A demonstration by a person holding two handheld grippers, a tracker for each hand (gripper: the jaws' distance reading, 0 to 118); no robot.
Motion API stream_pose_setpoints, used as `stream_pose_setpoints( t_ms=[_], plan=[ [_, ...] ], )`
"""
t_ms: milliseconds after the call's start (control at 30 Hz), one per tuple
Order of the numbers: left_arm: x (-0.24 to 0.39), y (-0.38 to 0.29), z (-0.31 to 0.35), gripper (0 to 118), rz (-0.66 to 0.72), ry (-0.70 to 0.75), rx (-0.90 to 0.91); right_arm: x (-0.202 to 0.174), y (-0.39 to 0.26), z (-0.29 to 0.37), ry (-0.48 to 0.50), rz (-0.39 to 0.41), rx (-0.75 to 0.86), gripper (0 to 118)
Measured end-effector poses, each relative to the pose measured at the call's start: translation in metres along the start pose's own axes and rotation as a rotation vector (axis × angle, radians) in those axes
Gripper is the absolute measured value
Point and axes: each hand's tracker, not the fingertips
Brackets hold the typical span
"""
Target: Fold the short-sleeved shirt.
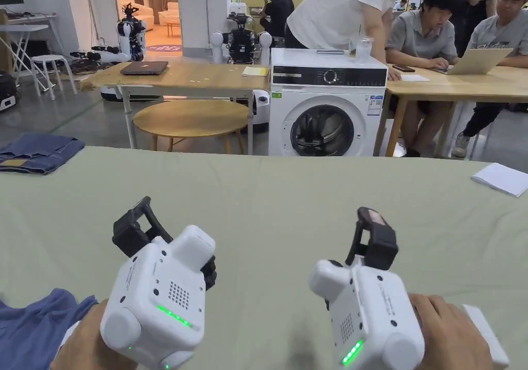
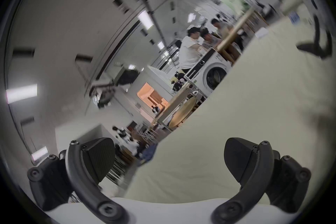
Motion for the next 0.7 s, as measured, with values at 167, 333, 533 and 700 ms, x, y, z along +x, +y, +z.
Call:
stream_pose_setpoints(
  t_ms=[167,333,533,700],
  plan=[
    [-0.006,-0.005,0.002,118,0.103,-0.029,-0.043,0.008,0.001,0.008,0.004,-0.165,-0.041,118],
    [-0.035,-0.012,0.001,118,0.547,-0.06,-0.069,0.044,-0.009,-0.002,0.026,-0.729,-0.206,118],
    [-0.061,-0.022,0.014,118,0.94,0.003,-0.007,0.062,-0.035,-0.007,-0.002,-1.28,-0.327,118],
    [-0.058,-0.022,0.019,118,0.943,0.008,-0.014,0.057,-0.038,-0.001,0.021,-1.333,-0.338,118]
  ],
)
